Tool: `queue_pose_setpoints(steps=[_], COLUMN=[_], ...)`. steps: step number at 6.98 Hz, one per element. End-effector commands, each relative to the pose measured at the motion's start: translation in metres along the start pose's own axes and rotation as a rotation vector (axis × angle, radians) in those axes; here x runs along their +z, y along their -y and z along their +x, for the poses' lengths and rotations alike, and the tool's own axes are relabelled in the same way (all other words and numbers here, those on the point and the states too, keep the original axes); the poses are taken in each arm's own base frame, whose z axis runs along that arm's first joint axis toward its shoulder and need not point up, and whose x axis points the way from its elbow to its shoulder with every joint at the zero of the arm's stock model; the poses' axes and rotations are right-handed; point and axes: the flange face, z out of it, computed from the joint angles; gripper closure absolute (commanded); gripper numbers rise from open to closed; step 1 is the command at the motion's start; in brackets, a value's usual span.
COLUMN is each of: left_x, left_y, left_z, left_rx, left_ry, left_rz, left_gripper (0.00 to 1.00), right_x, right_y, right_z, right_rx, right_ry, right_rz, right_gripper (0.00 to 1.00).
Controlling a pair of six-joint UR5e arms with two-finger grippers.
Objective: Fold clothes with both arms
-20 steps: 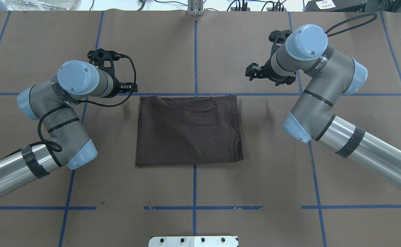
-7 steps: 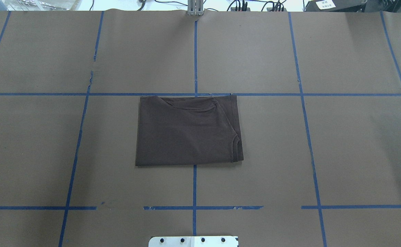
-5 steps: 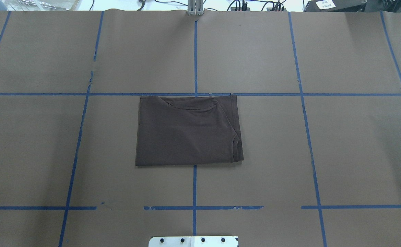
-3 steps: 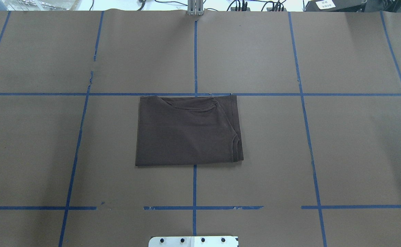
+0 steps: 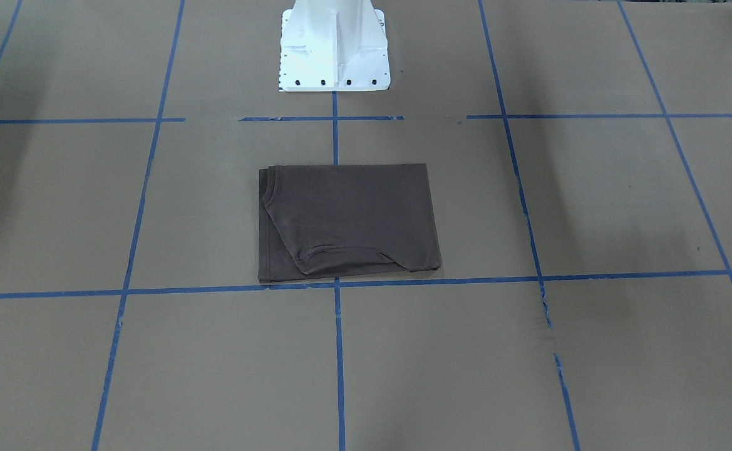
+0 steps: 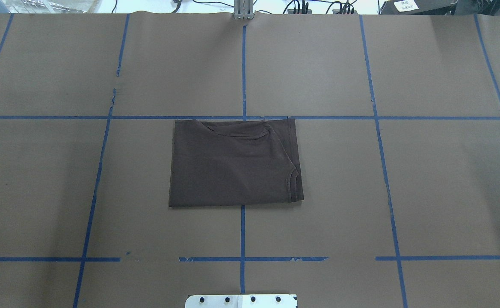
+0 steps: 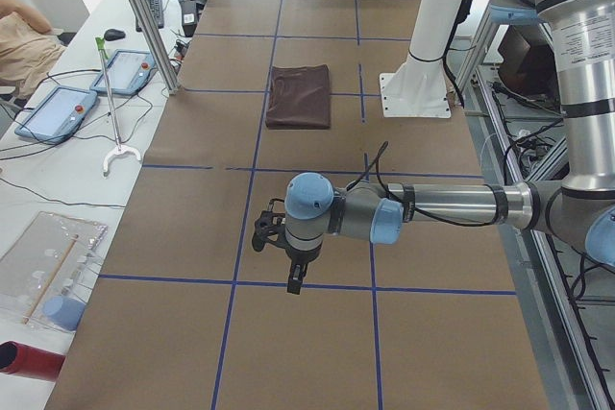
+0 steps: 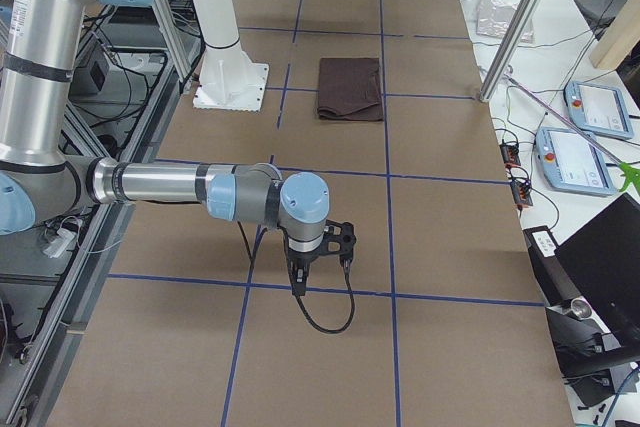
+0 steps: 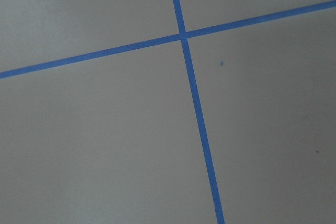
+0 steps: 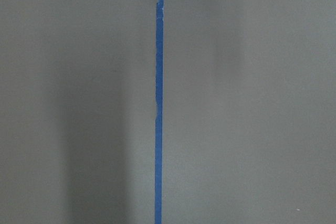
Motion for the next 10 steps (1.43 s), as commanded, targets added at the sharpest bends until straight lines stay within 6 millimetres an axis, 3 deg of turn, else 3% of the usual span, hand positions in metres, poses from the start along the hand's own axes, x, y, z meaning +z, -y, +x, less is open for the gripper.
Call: queue_pose_setpoints(steps=[1, 2, 10], left_x=[0.016, 0.021, 0.01], left_y=[-0.015, -0.018, -0.004], left_z=[-0.014, -0.02, -0.01], left_rx=[-0.039, -0.049, -0.011], left_ry=[-0.024, -0.025, -0.009], left_rz=[-0.035, -0.045, -0.011], left_gripper=[0.0, 0.0, 0.0], right_x=[0.003, 0.004, 0.001], right_y=[-0.002, -0.002, -0.002], right_z=[0.003, 0.004, 0.001], right_rx=[0.005, 0.007, -0.012], right_ry=[-0.001, -0.001, 0.0], right_rz=[-0.007, -0.009, -0.003], right_gripper=[0.0, 0.0, 0.0])
